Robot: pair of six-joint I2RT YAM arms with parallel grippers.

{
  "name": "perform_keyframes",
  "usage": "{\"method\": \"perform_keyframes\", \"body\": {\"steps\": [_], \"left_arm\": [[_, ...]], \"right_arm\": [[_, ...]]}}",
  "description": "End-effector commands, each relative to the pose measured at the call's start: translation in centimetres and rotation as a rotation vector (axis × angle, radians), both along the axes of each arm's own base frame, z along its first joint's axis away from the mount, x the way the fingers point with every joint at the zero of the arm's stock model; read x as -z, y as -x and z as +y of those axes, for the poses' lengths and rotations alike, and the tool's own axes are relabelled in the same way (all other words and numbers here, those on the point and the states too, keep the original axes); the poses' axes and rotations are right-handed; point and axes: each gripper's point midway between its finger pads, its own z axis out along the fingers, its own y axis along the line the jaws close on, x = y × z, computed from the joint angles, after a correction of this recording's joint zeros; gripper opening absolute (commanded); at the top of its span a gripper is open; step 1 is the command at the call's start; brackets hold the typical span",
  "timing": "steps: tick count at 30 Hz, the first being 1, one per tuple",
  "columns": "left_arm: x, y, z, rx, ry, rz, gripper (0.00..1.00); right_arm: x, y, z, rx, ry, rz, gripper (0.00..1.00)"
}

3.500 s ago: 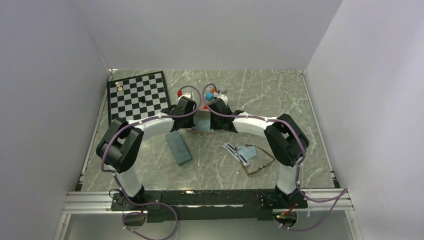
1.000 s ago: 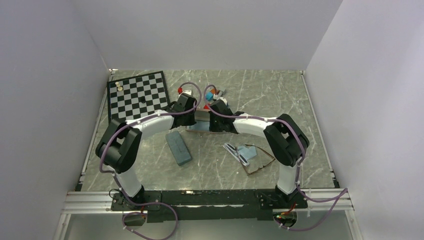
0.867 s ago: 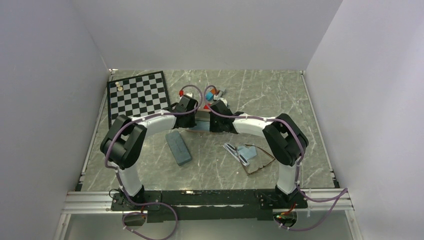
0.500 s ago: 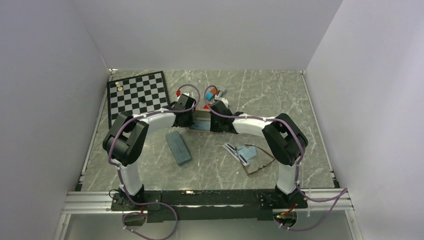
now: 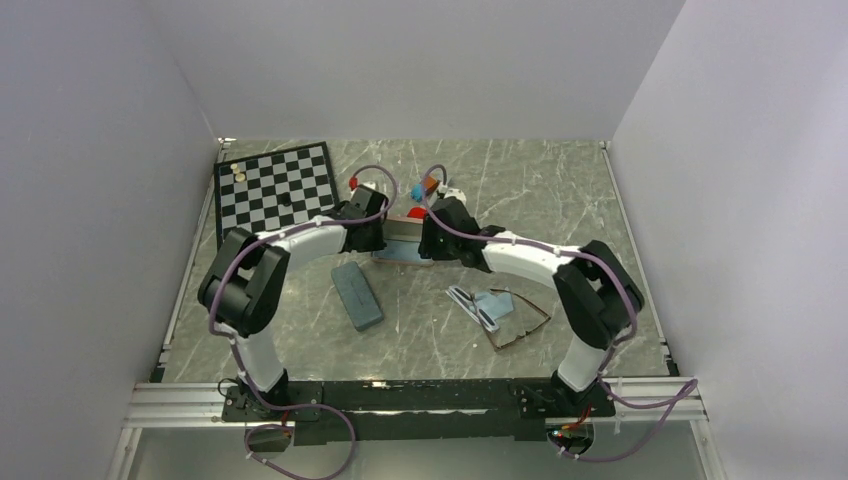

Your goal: Organize the sunglasses

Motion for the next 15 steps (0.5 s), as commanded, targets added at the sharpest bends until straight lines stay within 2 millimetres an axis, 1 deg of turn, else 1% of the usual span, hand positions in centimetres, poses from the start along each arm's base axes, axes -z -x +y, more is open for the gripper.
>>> {"method": "perform_keyframes", "body": {"steps": [1,4,6,7,8,9,10,11,13,15], "left_arm": [[-6.0,-0.2,-1.4,0.062,0.118,-0.129,0.32],[-8.3,0.7,-1.9,0.097,0.181,-0.174,0.44],[-9.4,1.6,-2.0,0.115,0.218,-0.192,0.52],[-9.6,2.2,-1.9,0.116,0.234,-0.192,0.59],[-10.0,2.8,-1.8,0.119,0.249,-0.197,0.68],[-10.2,3.4,-1.6,0.119,0.259,-0.204,0.8],[-10.4,4.0,-1.3,0.117,0.266,-0.209,0.95],[-10.5,4.6,-1.0,0.114,0.271,-0.212,0.99],[-10.5,6.1,-0.2,0.111,0.275,-0.213,0.99],[-10.5,7.6,1.0,0.094,0.27,-0.216,0.99]], "right_arm": [[-5.4,0.3,1.4,-0.092,-0.129,-0.119,0.47],[-6.2,2.3,0.7,-0.182,-0.13,-0.142,0.5],[-6.4,4.0,-0.4,-0.263,-0.094,-0.177,0.54],[-6.5,4.8,-1.1,-0.305,-0.064,-0.192,0.56],[-6.5,5.8,-2.0,-0.35,-0.025,-0.199,0.57],[-6.6,6.6,-2.8,-0.376,0.009,-0.202,0.59],[-6.7,7.5,-3.6,-0.399,0.037,-0.201,0.61],[-6.9,8.2,-4.4,-0.406,0.056,-0.198,0.64],[-7.7,9.7,-5.4,-0.403,0.048,-0.197,0.66],[-8.0,11.4,-6.0,-0.407,0.018,-0.166,0.68]]}}
